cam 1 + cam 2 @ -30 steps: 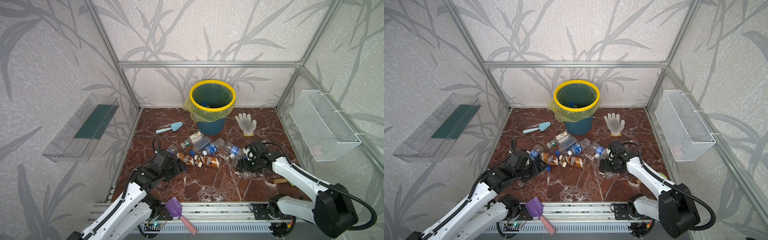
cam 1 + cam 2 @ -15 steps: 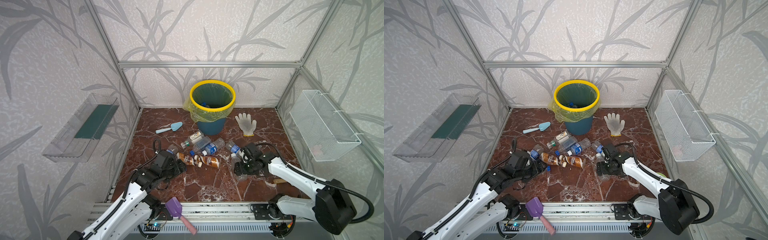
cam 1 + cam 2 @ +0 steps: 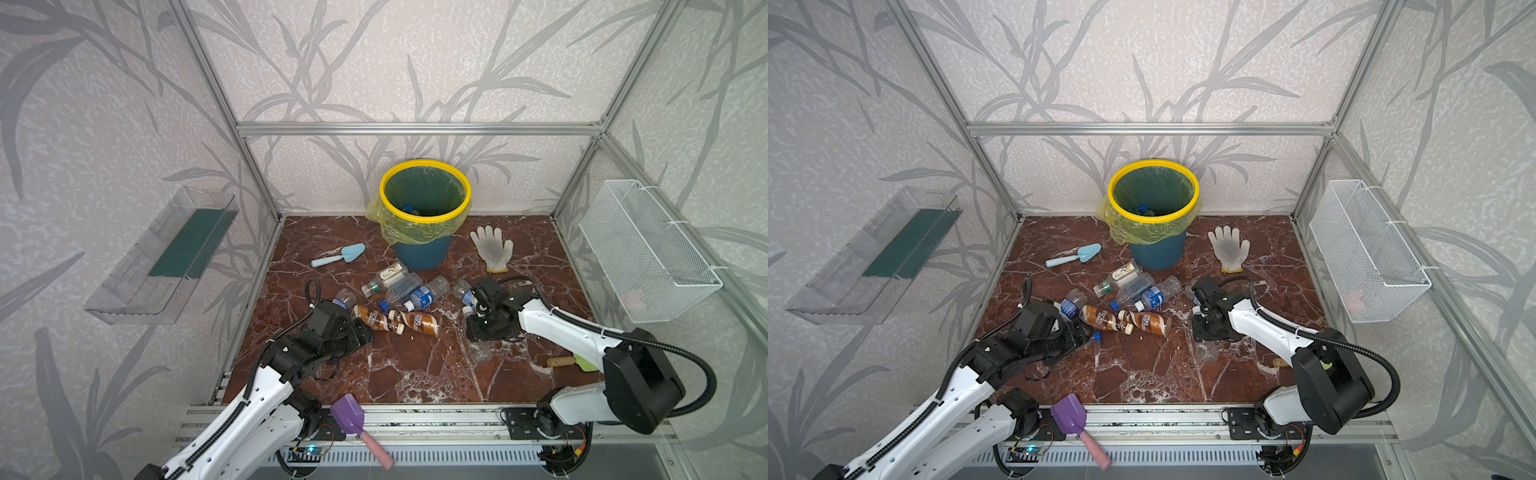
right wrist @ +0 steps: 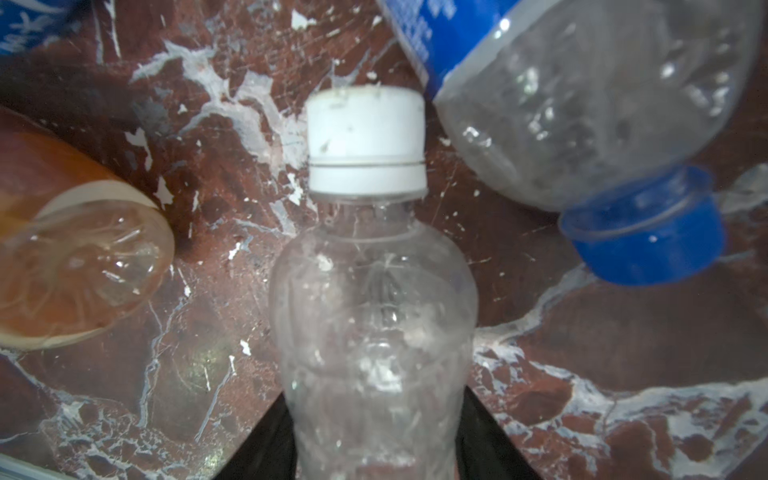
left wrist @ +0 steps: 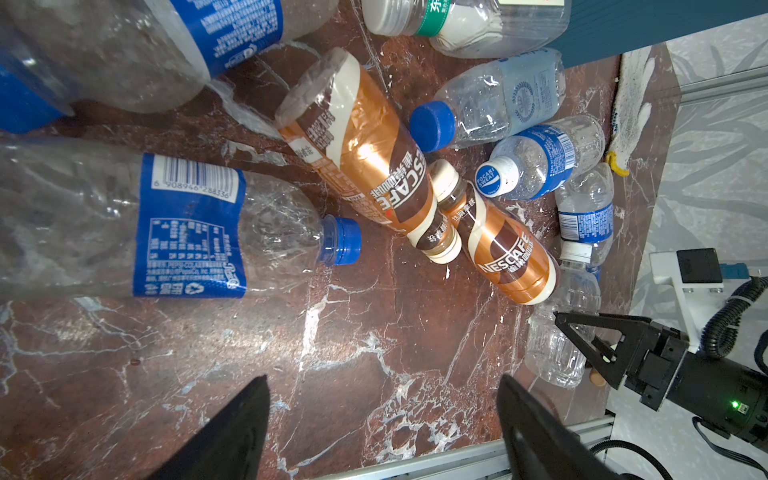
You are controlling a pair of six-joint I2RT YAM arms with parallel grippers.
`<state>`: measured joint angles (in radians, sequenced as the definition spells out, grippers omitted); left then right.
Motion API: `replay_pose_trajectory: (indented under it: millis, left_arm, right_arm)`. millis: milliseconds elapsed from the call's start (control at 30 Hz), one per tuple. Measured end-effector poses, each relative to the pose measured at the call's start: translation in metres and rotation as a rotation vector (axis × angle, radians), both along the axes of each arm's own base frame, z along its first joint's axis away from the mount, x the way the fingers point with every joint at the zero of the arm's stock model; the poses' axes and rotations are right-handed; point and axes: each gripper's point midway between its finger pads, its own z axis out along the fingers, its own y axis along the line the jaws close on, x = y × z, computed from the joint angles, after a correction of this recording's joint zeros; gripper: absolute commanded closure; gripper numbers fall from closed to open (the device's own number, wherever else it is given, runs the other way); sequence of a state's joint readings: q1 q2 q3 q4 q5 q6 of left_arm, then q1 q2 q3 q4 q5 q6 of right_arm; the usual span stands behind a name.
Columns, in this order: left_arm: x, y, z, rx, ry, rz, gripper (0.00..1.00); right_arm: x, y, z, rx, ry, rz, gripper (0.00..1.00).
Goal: Throw the plastic bottles in the bin
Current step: 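Close the right gripper on the white-cap bottle and lift it, then carry the white-cap bottle with the right gripper over the bin and release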
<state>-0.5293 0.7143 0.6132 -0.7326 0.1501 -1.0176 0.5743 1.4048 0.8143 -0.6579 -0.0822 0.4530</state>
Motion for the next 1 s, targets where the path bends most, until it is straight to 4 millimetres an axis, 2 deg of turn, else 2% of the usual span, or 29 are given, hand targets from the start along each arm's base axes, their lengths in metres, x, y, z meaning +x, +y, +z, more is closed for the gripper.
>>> replay_pose_trajectory:
  millis: [167,400,533,633,667,733,800,900,967,1000]
  left_arm:
    - [0.000,0.000,-0.004,0.009,0.015,-0.001,0.15]
    - [0.001,-0.002,-0.005,0.010,0.023,-0.003,0.14]
    - [0.001,-0.002,-0.008,0.016,0.032,-0.007,0.15]
    - [0.001,-0.002,-0.008,0.018,0.035,-0.008,0.15]
    - [0.001,-0.002,-0.008,0.018,0.034,-0.009,0.14]
    - [0.001,-0.002,-0.007,0.021,0.031,-0.013,0.15]
    - [0.003,-0.002,-0.003,0.025,0.024,-0.013,0.15]
    - [0.010,-0.004,0.009,0.031,-0.001,-0.018,0.15]
    - [0.016,-0.007,0.021,0.031,-0.020,-0.023,0.15]
    - [0.019,-0.008,0.026,0.031,-0.029,-0.026,0.14]
  right_arm:
    - [-0.021,0.011,0.003,0.003,-0.005,0.048,0.48]
    - [-0.057,0.014,0.004,0.028,-0.014,0.061,0.49]
    - [-0.054,0.014,0.021,0.079,-0.077,0.027,0.48]
    - [-0.043,0.016,0.044,0.118,-0.164,0.009,0.49]
    - [-0.035,0.018,0.059,0.134,-0.201,0.005,0.49]
    - [-0.010,0.028,0.105,0.183,-0.276,-0.002,0.48]
    - [0.041,0.048,0.192,0.261,-0.437,-0.008,0.42]
    - [0.115,0.077,0.334,0.379,-0.723,-0.012,0.21]
    - [0.148,0.085,0.402,0.409,-0.852,-0.034,0.11]
    - [0.157,0.085,0.424,0.417,-0.887,-0.049,0.08]
